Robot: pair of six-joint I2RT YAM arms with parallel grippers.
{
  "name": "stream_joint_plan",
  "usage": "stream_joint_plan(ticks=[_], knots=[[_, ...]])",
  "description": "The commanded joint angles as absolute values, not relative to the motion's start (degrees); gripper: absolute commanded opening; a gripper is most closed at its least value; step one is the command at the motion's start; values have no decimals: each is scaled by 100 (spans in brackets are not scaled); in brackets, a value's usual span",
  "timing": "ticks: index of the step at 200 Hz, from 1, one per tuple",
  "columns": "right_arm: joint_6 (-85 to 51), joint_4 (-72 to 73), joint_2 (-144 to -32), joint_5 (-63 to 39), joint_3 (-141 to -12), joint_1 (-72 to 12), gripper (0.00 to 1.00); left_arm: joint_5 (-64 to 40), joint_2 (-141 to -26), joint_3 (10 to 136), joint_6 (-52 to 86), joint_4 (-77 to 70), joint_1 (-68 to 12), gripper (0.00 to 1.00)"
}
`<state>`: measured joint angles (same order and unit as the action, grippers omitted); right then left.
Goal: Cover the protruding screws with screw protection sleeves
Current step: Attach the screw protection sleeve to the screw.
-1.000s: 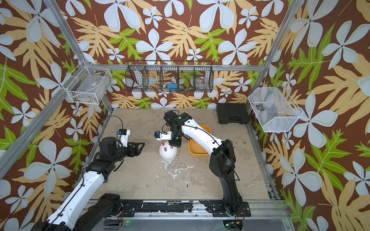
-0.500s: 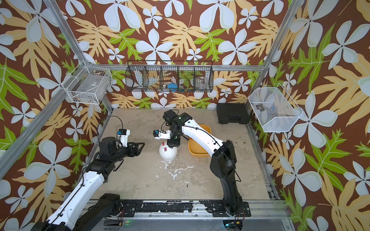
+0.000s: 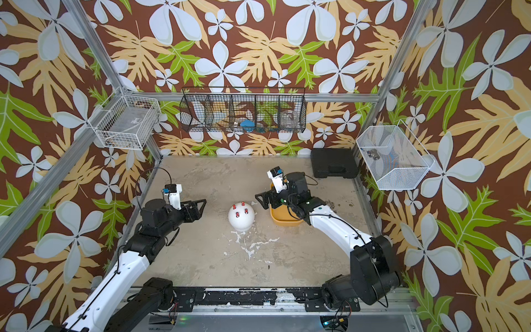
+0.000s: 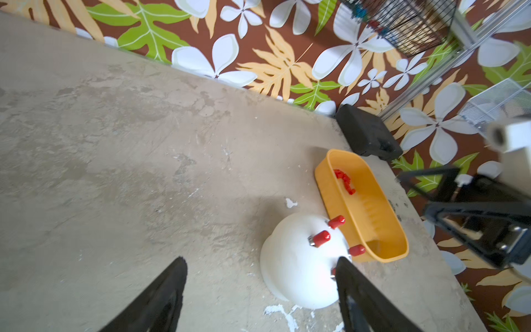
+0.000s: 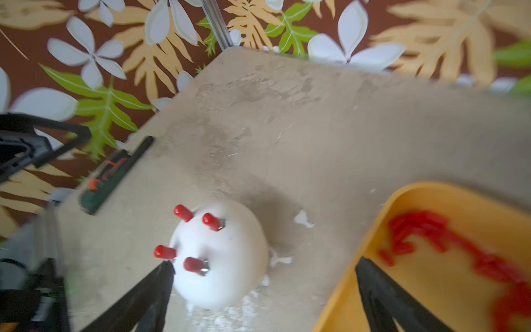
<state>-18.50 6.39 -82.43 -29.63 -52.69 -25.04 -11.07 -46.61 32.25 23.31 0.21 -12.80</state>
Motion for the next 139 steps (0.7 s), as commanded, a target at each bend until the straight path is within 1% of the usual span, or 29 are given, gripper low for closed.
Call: stream_joint_plan(ticks=[1, 9, 23, 45, 66, 92, 139], knots=[[-3652, 2487, -8287, -3998, -5089, -2498, 100, -171, -4619, 3038, 2739, -903, -1598, 83], [-3791, 2559, -8313, -4023, -5018, -2505, 100, -143, -4698, 2947, 2735, -1051, -1604, 83], [-3907, 2555, -8313, -3769, -4877, -2530, 100, -41, -4898, 2862, 2729, -1173, -1602, 84], [-3456, 1786, -8492, -3408, -5064, -2621, 100, 8, -5149, 2720, 2748, -1422, -1606, 84], [-3238, 1496, -8729, -3129, -5217, -2774, 100, 3, -5294, 2589, 2810, -1678, -1600, 85], [-3143, 1525, -9007, -2917, -5208, -2850, 100, 32, -5420, 2549, 2797, -1784, -1601, 85], [-3015, 1500, -9524, -2989, -5253, -2976, 100, 18, -5462, 2454, 2786, -1881, -1600, 85]])
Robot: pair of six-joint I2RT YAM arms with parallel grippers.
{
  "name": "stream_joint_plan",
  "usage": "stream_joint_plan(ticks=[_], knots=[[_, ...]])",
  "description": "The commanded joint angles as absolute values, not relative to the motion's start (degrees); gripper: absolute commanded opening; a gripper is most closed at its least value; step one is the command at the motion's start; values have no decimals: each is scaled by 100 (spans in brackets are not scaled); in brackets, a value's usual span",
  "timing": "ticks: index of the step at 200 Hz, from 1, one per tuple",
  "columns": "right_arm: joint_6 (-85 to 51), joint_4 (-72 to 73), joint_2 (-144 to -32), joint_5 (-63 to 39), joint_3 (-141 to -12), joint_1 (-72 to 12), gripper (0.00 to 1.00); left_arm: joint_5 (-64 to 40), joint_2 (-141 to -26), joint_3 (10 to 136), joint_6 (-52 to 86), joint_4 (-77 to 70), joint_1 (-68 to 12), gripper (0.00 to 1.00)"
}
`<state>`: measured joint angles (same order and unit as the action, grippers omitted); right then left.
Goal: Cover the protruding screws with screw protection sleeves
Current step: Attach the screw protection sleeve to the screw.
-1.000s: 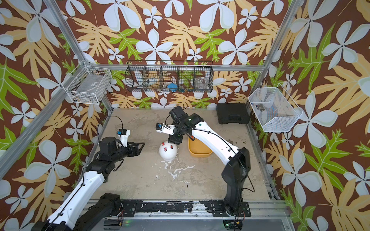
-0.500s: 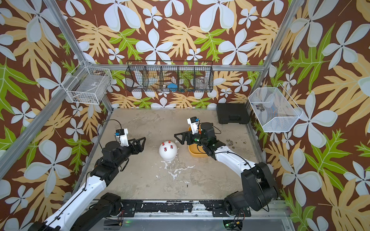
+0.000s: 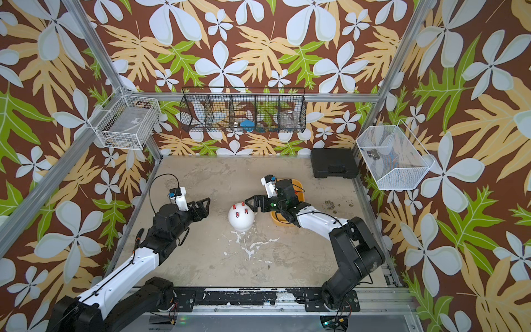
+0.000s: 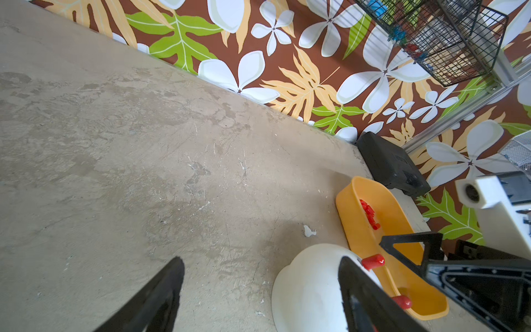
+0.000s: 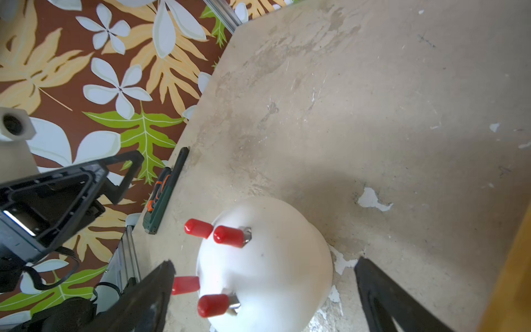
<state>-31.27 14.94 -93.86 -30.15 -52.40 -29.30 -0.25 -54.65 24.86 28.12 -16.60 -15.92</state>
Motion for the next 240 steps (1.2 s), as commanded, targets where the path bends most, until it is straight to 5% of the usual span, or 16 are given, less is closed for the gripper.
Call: stream_joint_plan(ticks=[1, 170, 240], knots=[[-3015, 1515, -9525, -2989, -5246, -2978, 100, 18, -5455, 2453, 2786, -1881, -1600, 85], [-2531, 1130, -9416, -2017, -4965, -3244, 95, 261, -5727, 2224, 2777, -2234, -1644, 85], [-2373, 1023, -8148, -1934, -5673, -3234, 100, 1143, -5702, 2467, 2573, -3047, -1649, 89]])
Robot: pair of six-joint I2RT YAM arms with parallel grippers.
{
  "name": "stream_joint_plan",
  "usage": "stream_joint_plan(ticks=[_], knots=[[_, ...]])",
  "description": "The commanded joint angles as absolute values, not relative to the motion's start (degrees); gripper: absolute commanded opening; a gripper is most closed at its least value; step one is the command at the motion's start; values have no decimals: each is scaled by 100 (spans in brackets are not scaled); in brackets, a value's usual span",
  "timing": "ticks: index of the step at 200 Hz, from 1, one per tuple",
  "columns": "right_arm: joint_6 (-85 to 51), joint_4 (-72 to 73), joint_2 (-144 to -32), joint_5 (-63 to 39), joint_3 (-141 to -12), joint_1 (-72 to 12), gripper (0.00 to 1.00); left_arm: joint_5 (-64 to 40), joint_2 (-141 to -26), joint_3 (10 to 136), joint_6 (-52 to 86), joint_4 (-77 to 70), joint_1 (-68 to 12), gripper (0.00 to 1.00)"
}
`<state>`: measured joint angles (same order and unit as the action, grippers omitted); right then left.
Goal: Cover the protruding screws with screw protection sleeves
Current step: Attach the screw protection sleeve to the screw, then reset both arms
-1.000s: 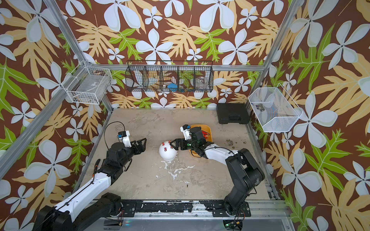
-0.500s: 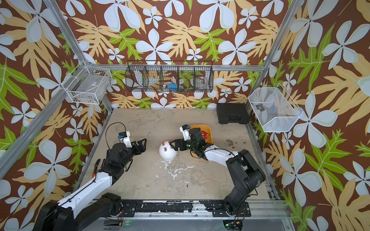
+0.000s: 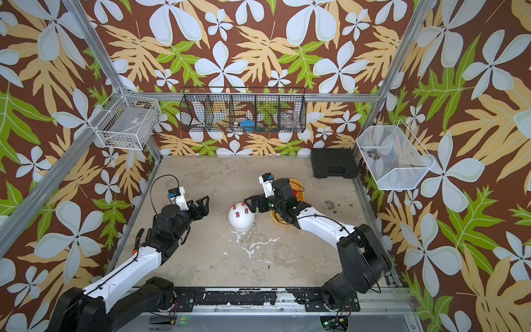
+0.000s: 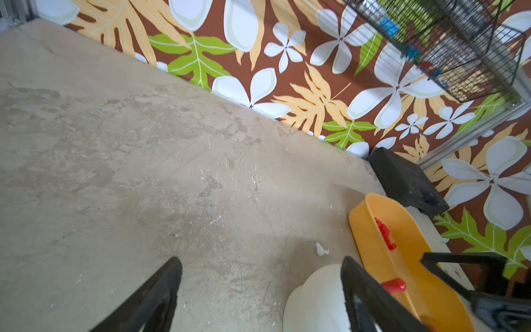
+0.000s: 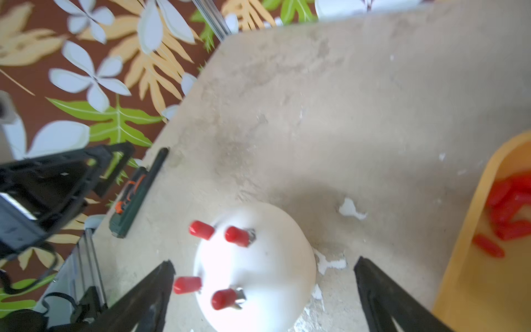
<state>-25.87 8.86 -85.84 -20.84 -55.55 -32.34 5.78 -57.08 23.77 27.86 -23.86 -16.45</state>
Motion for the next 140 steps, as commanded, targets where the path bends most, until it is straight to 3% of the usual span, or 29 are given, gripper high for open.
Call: stream_joint_plan(ticks=[1, 29, 61, 76, 116, 126, 140], knots=[[-2351, 1039, -8121, -1903, -5671, -3234, 100, 1169, -5703, 2468, 2557, -3061, -1646, 89], [-1371, 1938, -7072, -599, -4768, -3226, 100, 2361, -5558, 2030, 1878, -3971, -1648, 91], [349, 4720, -5650, 1751, -2140, -2968, 100, 3416, -5689, 441, 431, -6698, -1644, 92], [435, 5301, -5263, 2680, -1353, -2573, 100, 3558, -6137, 212, -188, -7055, -1644, 94], [142, 5727, -5685, 3182, -591, -1522, 100, 3230, -7410, 408, -356, -7660, -1644, 96], [14, 5971, -6070, 2994, -586, -1330, 100, 3355, -7687, 253, -79, -8211, -1439, 98], [85, 6131, -6602, 2920, -734, -1292, 100, 2657, -8070, 61, 96, -8904, -987, 96]])
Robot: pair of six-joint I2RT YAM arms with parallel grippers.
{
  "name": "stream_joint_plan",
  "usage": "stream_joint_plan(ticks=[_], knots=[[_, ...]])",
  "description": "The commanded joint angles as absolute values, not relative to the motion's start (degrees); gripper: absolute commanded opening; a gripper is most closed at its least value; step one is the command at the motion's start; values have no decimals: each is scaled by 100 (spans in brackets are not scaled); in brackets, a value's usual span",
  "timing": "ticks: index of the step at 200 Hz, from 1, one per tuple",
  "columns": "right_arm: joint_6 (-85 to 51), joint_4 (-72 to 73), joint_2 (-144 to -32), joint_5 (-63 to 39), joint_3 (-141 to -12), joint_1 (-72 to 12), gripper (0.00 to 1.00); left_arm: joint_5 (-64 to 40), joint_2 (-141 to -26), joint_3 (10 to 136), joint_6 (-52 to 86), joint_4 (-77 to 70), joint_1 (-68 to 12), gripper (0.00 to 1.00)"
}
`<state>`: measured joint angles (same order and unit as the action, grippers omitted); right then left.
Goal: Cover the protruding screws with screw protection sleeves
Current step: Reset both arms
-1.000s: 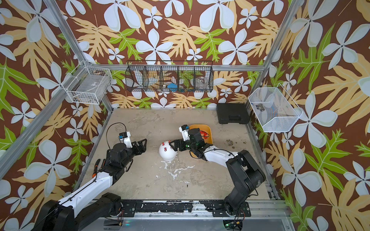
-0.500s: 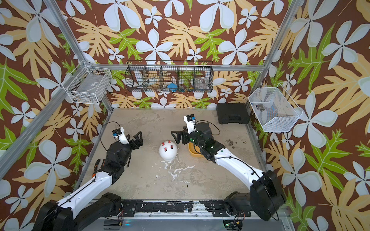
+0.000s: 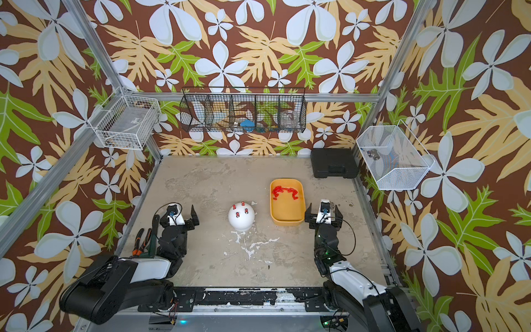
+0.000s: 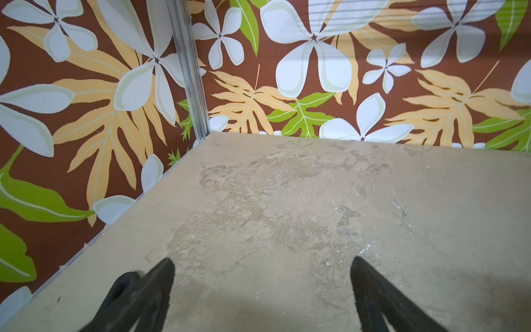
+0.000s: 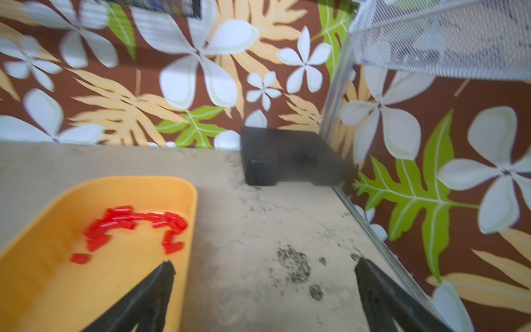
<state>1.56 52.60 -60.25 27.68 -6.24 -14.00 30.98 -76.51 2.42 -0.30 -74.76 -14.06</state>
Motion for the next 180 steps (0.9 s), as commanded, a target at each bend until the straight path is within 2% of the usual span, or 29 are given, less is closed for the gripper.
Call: stream_joint_plan(ticks=[1, 12, 31, 46, 63, 72, 79, 87, 104, 124, 180], knots=[[86, 6168, -6645, 2914, -736, -1292, 100, 2643, -8061, 70, 97, -8855, -990, 96], [180, 6710, -7112, 2691, -716, -1245, 100, 2576, -7945, 257, 250, -8182, -979, 95], [415, 7907, -8083, 2574, -592, -1213, 100, 2517, -8541, -49, 9, -9621, -989, 95], [526, 9200, -8602, 2694, -347, -1204, 100, 2251, -8271, -110, 1, -9246, -1040, 97], [208, 8147, -8227, 2178, -504, -969, 100, 2334, -8330, 263, -10, -8639, -1039, 100], [-95, 7744, -8247, 1929, -602, -745, 100, 2513, -8445, 739, 111, -7813, -964, 100], [-135, 8236, -8603, 1887, -611, -612, 100, 1959, -8324, 839, 433, -7472, -621, 100], [-32, 8686, -8909, 2014, -682, -633, 100, 1911, -8189, 810, 618, -7325, -466, 100], [-352, 7071, -8443, 1693, -1060, -457, 100, 1962, -8307, 744, 574, -7643, -487, 100], [-299, 7900, -8711, 1655, -880, -389, 100, 1942, -8271, 772, 574, -7534, -492, 100], [-307, 7806, -8656, 1660, -883, -396, 100, 1639, -8330, 867, 441, -7424, -492, 100]])
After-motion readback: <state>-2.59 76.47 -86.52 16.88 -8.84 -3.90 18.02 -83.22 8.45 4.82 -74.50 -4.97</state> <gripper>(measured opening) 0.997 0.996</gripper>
